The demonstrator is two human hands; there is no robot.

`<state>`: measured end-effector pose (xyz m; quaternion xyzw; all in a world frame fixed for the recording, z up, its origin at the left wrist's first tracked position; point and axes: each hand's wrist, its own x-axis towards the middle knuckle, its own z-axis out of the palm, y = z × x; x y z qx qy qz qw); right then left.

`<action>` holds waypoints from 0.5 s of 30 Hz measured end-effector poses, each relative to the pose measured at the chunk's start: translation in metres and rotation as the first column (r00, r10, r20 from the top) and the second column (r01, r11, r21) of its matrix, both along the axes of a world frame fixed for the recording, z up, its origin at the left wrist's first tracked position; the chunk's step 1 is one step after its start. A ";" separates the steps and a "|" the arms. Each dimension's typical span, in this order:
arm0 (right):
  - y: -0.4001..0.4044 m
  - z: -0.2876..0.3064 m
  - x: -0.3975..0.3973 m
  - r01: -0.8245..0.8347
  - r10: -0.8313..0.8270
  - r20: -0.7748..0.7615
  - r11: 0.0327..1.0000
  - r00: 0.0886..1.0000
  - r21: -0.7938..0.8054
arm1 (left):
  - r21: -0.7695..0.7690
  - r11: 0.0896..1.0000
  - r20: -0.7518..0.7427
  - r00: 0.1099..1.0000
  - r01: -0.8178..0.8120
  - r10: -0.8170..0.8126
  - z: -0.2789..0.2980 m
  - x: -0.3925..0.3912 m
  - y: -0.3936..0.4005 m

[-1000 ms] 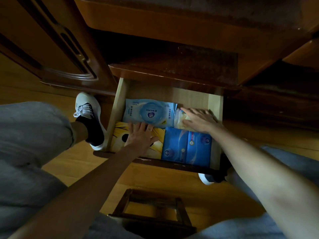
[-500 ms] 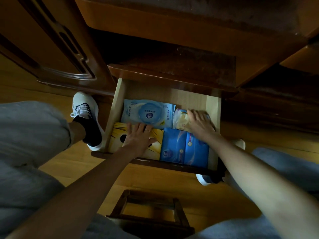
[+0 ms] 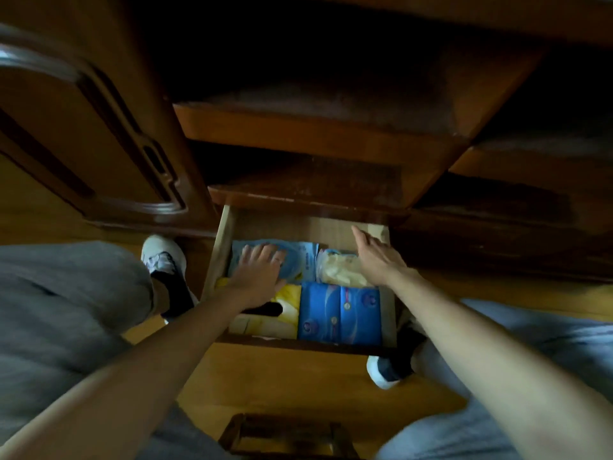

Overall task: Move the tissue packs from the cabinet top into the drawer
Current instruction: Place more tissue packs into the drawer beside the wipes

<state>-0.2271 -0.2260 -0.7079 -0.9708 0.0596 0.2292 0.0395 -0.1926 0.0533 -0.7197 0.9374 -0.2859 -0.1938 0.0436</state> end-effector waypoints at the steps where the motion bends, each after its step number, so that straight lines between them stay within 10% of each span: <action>1: 0.001 0.020 -0.001 0.005 -0.006 0.015 0.999 1.000 0.038 | -0.045 0.999 0.023 1.000 -0.005 0.006 0.024 0.008 -0.002; 7: 0.006 0.185 -0.012 -0.136 0.038 0.350 0.955 0.936 0.262 | -0.326 0.929 0.406 0.913 0.174 -0.028 0.209 0.033 -0.012; 15: -0.013 0.372 0.012 -0.183 0.006 0.894 0.979 0.449 0.085 | -0.486 0.817 0.691 0.708 0.311 0.141 0.399 0.075 -0.034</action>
